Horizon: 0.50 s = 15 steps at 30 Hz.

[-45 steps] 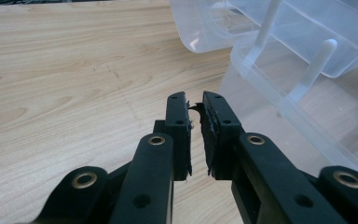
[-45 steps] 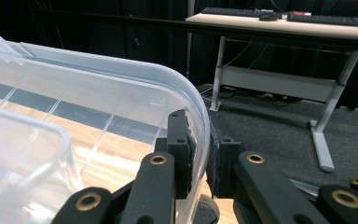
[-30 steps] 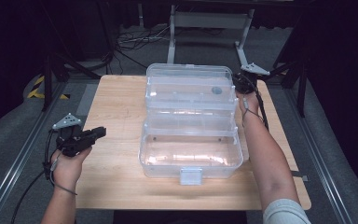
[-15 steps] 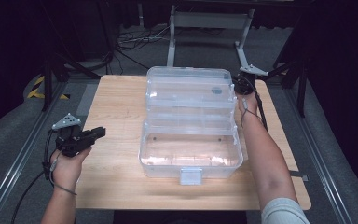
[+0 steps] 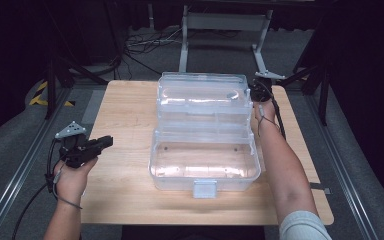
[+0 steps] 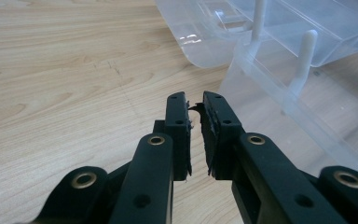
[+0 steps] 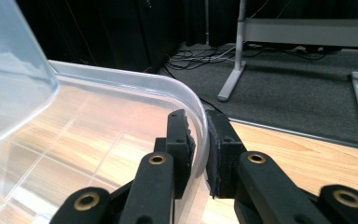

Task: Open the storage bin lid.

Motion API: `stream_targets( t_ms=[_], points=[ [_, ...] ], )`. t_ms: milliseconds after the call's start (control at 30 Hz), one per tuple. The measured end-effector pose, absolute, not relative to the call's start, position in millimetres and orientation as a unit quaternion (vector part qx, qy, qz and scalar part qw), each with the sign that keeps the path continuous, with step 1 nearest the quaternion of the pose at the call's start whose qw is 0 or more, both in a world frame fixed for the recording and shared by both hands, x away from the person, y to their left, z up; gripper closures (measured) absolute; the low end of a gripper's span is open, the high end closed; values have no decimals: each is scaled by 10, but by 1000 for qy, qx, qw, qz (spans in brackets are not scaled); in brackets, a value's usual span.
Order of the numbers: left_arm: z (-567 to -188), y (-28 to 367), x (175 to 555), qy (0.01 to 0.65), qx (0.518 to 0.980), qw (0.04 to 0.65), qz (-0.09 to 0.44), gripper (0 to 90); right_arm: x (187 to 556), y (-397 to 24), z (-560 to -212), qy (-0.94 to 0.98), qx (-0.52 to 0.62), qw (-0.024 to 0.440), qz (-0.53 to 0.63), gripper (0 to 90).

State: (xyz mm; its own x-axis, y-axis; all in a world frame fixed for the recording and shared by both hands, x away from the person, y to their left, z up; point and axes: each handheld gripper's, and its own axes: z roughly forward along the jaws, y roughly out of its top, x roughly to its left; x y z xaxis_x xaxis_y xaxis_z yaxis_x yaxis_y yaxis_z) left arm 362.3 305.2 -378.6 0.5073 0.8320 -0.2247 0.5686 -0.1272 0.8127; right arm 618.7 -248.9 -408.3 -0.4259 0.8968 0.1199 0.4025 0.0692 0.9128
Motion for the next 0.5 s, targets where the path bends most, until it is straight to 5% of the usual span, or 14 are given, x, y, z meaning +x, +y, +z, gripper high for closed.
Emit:
stream_targets(
  t_ms=[500],
  points=[
    [-3778,2929,3757,460,746,463,134,783,5995,-2544,-3859,687,423,302,508,662]
  ],
)
